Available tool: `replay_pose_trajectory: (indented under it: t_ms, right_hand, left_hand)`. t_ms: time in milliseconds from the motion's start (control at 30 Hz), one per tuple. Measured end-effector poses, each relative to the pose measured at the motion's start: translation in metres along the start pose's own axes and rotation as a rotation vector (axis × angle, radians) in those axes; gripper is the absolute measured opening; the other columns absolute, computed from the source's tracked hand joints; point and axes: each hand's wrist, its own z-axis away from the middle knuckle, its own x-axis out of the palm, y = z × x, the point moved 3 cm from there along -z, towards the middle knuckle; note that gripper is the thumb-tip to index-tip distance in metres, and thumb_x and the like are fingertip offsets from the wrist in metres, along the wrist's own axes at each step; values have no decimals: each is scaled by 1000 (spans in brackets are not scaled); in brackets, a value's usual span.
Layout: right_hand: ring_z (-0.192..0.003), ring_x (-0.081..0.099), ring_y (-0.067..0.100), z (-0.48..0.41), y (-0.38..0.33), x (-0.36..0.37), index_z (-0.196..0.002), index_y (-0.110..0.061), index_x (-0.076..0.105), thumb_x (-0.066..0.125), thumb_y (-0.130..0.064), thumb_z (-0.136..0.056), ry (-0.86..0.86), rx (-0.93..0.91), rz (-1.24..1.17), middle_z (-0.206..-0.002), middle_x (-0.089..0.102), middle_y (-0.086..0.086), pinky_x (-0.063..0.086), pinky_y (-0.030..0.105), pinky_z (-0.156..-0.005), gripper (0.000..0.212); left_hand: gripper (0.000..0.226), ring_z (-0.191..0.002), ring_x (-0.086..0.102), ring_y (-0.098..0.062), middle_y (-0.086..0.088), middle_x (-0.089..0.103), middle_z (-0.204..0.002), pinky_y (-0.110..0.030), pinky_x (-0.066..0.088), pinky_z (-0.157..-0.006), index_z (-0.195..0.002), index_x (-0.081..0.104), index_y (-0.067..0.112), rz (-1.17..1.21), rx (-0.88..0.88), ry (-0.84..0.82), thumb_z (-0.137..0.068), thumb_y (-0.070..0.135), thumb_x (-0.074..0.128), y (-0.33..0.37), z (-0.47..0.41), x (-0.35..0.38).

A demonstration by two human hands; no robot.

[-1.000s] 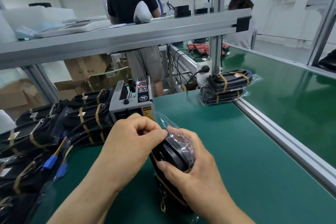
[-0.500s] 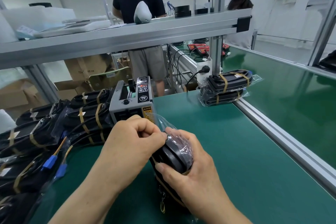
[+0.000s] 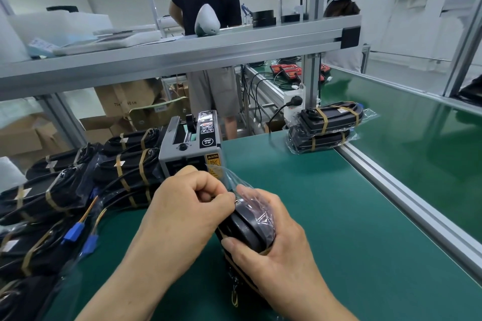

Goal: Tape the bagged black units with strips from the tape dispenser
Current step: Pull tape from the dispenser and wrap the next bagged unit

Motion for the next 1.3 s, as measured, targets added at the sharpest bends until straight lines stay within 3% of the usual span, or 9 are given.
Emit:
replay_pose_trajectory:
  t_ms: [200,367,600,800,967,1300]
  right_hand:
    - [-97,67,-2,0,0,0,-121,-54,51,73,-41,-63,-3,2,-4,-111,66,-29,48,8,-81,63]
    - [-97,67,-3,0,0,1,-121,-56,50,73,-42,-63,-6,6,-2,-111,65,-31,47,7,-80,64]
    - [-95,68,-2,0,2,2,-120,-57,50,75,-38,-64,-10,4,-2,-110,67,-28,49,9,-80,64]
    - [-96,68,-2,1,3,2,-121,-57,49,76,-36,-65,-11,-3,9,-111,67,-27,50,10,-81,65]
    - [-96,68,-3,2,3,4,-120,-59,49,74,-40,-64,-13,-7,16,-112,66,-29,50,10,-80,65]
    - [-98,67,-4,4,2,8,-123,-57,48,74,-40,-64,-24,-18,34,-112,65,-31,50,11,-81,67]
  left_hand:
    - [9,-56,53,1,6,62,-73,-7,39,-56,-62,70,26,104,-27,9,-69,31,71,2,2,-4]
    - [14,-56,52,2,4,62,-74,-5,39,-56,-60,71,22,114,-41,-45,-74,23,74,6,3,-4]
    - [17,-54,49,0,11,55,-65,-7,38,-55,-58,68,21,91,-17,-42,-73,19,76,2,2,-1]
    - [18,-54,49,0,9,56,-69,-9,38,-55,-58,67,26,25,3,-20,-73,20,76,-1,3,-2]
    - [14,-56,49,-3,10,54,-73,-22,37,-58,-63,67,32,-54,16,21,-71,23,76,0,5,-2]
    - [13,-65,50,0,14,52,-78,-26,37,-62,-70,65,40,-134,-28,-5,-71,32,75,-3,7,-6]
